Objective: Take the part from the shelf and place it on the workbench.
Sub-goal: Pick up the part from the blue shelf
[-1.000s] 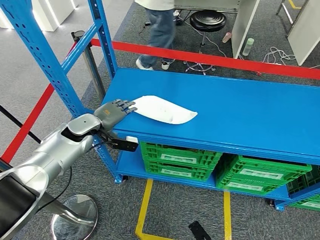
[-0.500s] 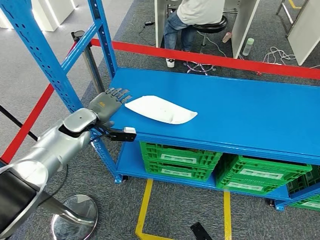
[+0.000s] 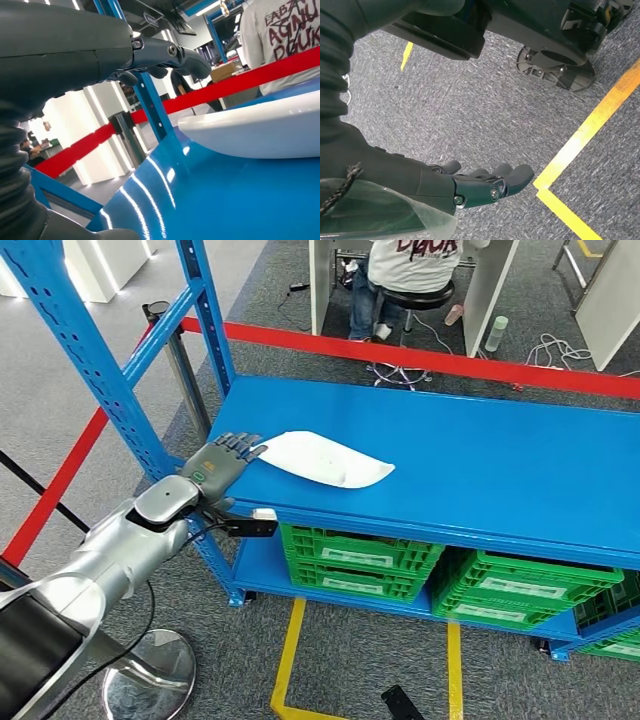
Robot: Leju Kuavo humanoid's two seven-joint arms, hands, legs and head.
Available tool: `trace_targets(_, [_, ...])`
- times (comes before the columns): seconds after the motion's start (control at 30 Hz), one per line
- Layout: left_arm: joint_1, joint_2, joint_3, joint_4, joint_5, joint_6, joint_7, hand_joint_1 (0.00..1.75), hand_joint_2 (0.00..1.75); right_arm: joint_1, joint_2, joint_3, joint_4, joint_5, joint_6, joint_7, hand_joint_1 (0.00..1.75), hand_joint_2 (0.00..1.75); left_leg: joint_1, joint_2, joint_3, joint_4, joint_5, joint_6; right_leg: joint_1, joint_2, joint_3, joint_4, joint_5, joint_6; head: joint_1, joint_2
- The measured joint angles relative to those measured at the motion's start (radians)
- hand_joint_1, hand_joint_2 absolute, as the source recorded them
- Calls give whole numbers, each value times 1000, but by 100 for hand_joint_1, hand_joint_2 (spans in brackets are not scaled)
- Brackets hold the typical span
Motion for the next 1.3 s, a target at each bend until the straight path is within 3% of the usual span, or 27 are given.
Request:
trace_targets(0.4, [17, -34, 79, 2, 21, 37, -39, 0, 175, 1, 0, 7, 0, -19, -5, -5, 0, 175, 0, 0, 0, 0, 0, 0, 0, 0, 0, 0, 0, 0, 0, 0])
trace_targets(0.6, [47, -73, 192, -18, 203, 50, -160, 0, 175, 9, -1, 11, 0, -27, -15, 3, 0, 175, 0, 0, 0, 0, 0, 0, 0, 0, 0, 0, 0, 0, 0, 0])
trace_targets(0.77, [98, -131, 330, -131, 411, -8, -246, 0, 175, 15, -1, 11, 0, -43, -30, 4, 0, 175, -1, 0, -1, 0, 0, 0, -1, 0, -1, 0, 0, 0, 0, 0])
trace_targets(1.03, [210, -193, 412, -428, 660, -124, -239, 0, 175, 22, -1, 11, 0, -67, -51, 1, 0, 175, -1, 0, -1, 1, -1, 1, -1, 0, -1, 0, 0, 0, 0, 0])
trace_targets(1.17, [298, -215, 429, -590, 918, -221, -230, 0, 0, 32, -1, 10, 0, -93, -77, -5, 0, 175, -1, 0, -1, 1, -1, 1, -1, 0, -1, 0, 0, 0, 0, 0])
trace_targets(1.3, [435, -234, 421, -783, 1143, -226, -215, 0, 0, 45, -1, 2, 0, -127, -111, -23, 0, 175, -1, 0, -1, 0, -2, 2, -2, 0, -1, -1, -1, 1, 0, 0])
